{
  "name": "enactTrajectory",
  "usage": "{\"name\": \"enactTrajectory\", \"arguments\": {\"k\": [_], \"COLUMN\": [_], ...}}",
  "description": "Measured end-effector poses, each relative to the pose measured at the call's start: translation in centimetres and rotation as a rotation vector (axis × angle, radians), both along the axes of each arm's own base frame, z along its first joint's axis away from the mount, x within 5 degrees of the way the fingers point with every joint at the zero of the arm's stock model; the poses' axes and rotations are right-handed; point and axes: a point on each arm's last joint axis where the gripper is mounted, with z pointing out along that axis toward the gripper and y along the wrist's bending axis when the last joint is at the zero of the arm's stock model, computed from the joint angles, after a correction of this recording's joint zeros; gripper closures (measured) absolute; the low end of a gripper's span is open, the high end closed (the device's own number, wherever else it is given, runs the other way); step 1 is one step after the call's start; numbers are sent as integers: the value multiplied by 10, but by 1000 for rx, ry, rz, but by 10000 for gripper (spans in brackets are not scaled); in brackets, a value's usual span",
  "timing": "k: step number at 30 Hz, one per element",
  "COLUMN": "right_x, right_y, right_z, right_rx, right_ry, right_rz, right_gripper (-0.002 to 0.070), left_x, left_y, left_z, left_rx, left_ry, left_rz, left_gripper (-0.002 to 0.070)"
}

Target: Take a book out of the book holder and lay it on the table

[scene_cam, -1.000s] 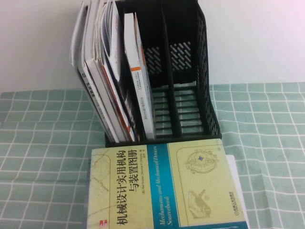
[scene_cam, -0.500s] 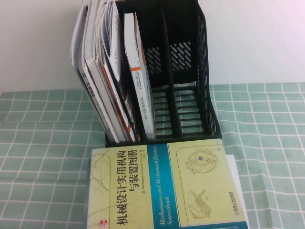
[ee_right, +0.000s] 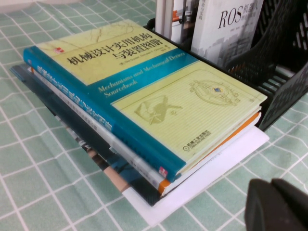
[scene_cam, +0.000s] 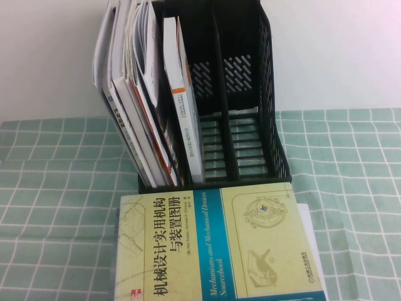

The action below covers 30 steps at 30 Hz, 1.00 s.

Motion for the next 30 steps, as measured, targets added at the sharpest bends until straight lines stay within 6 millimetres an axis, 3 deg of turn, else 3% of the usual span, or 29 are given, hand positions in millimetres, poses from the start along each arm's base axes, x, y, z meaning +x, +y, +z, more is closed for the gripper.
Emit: {"name": "enactTrajectory", "arguments": {"k": [8, 15, 30], "right_x": [0, 1, 16], "right_y": [0, -2, -24], "right_z": [0, -1, -18], "right_rx": [1, 105, 204], "right_ry": [1, 67, -149], "right_rz": [-1, -88, -801], "right_gripper": [678, 678, 678], "left_x": [0, 0, 0], "left_y": [0, 0, 0], "left_z": [0, 0, 0], "left_rx": [1, 1, -3], "left_ry": [0, 0, 0], "left_rz": [0, 0, 0], "left_gripper": [678, 678, 678]}}
